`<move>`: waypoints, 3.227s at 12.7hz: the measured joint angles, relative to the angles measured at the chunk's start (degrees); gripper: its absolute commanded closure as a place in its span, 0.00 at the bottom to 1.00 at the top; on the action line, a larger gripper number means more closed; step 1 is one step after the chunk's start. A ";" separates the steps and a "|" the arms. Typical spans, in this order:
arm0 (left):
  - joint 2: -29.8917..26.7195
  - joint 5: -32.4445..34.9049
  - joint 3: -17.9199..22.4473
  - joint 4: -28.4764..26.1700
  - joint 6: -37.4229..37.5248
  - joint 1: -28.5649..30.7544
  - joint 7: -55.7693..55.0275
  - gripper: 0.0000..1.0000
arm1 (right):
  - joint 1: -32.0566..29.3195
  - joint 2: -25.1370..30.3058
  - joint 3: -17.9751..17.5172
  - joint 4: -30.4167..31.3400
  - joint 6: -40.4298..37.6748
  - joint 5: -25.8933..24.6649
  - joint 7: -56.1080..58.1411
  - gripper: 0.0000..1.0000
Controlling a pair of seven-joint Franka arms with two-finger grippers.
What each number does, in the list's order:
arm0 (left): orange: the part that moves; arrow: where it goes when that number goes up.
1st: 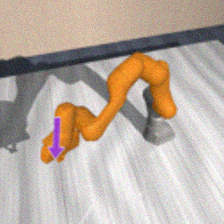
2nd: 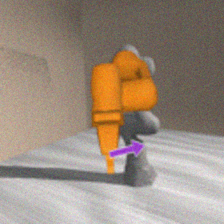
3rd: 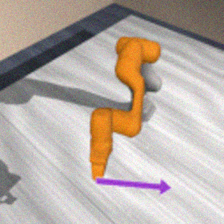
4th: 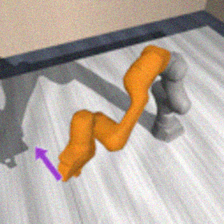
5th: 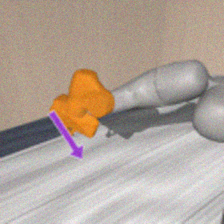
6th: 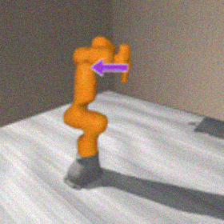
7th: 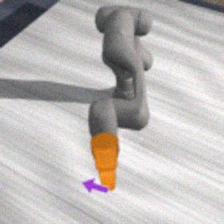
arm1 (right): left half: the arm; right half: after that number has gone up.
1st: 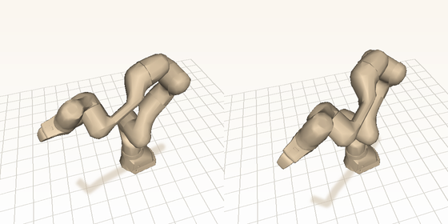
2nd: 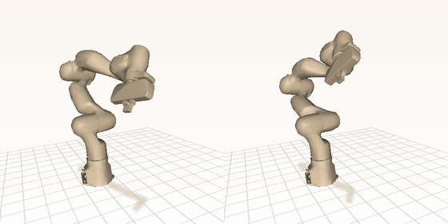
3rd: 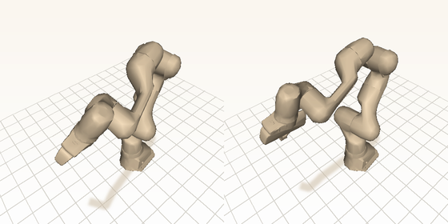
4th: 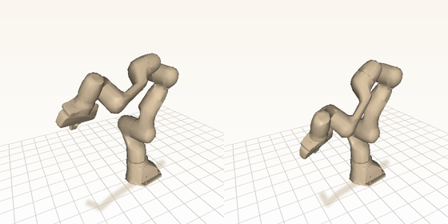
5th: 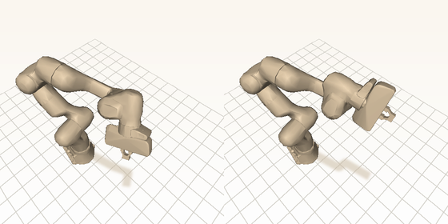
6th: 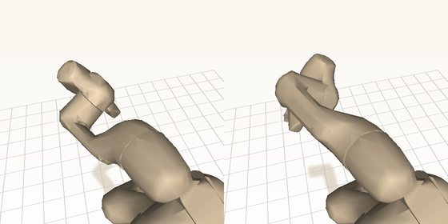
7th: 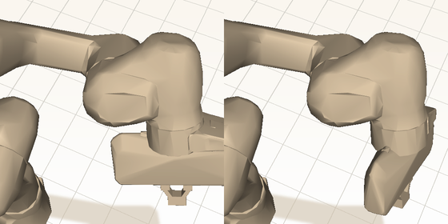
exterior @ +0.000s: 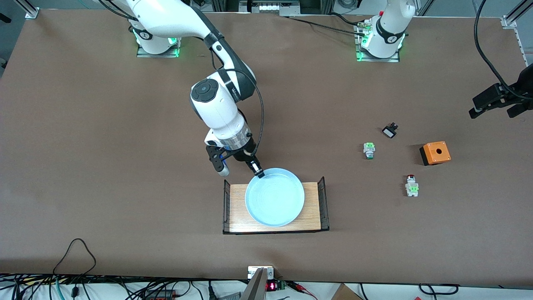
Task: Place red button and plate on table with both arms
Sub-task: 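Grip the plate rim with the right gripper while the left gripper withdraws, then lift the blue plate off the tray and carry it with the right gripper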
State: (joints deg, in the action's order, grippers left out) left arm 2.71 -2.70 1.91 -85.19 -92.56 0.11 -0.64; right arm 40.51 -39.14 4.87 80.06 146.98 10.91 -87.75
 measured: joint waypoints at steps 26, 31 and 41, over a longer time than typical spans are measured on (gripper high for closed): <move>-3.76 3.70 0.06 -4.61 2.20 -1.44 4.57 0.00 | -31.61 17.44 4.19 -5.23 -62.58 -3.83 76.88 1.00; -3.68 3.70 -0.13 -4.63 2.20 -1.44 4.57 0.00 | -35.18 19.53 4.36 3.21 -54.94 -3.84 83.27 1.00; -3.67 3.70 -0.56 -4.57 2.19 -1.59 4.56 0.00 | -35.16 25.43 4.33 30.25 -28.77 -3.87 88.12 1.00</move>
State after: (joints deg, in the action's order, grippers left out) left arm -0.97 0.99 1.35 -89.76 -90.37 -1.48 3.92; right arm 5.35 -13.72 9.19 110.32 118.21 7.04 0.37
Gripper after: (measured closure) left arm 0.000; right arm 0.974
